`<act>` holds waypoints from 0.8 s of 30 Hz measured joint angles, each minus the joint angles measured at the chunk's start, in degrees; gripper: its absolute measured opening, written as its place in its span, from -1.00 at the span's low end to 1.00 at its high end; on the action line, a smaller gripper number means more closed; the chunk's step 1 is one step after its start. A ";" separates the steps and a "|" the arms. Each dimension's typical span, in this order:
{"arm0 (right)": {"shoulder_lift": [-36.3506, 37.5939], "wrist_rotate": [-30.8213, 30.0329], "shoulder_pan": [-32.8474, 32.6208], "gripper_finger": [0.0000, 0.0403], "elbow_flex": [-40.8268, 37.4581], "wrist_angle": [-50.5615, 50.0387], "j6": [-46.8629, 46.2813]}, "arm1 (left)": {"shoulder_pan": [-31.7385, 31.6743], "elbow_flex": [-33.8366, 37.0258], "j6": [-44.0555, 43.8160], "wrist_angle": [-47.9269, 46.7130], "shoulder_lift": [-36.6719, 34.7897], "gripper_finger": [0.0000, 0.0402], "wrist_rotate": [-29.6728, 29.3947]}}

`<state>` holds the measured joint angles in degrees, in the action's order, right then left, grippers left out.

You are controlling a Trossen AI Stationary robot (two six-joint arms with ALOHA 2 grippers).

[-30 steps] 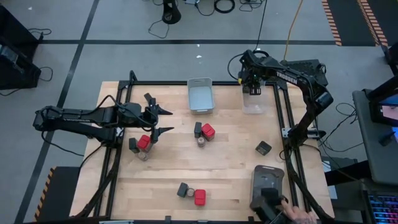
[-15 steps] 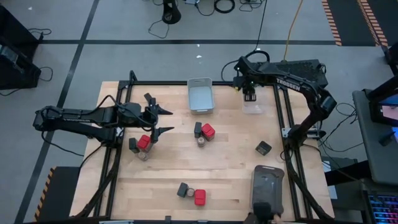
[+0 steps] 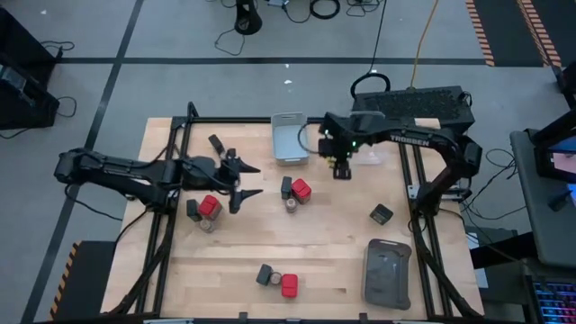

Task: Sort spices by type
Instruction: Put the black seasoning can into the transparent bin

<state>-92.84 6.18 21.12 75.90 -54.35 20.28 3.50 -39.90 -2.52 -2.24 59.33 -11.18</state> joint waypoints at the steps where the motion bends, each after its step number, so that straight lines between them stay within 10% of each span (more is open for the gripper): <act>1: 0.00 0.00 -1.48 -0.16 0.00 0.04 -1.17 | 0.94 0.00 -0.40 -0.95 0.75 0.50 -1.85; 10: -0.04 -0.09 -13.22 -0.16 0.00 1.91 -13.46 | 8.49 0.00 -6.23 -9.55 -0.48 0.50 -8.57; 24: -0.04 -0.17 -22.57 -0.16 0.00 15.79 -5.82 | 11.92 -1.76 -27.63 -38.86 -9.92 0.50 -9.24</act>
<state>-92.88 6.00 -1.45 75.90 -38.56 14.46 15.42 -41.66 -30.15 -41.10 49.41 -20.43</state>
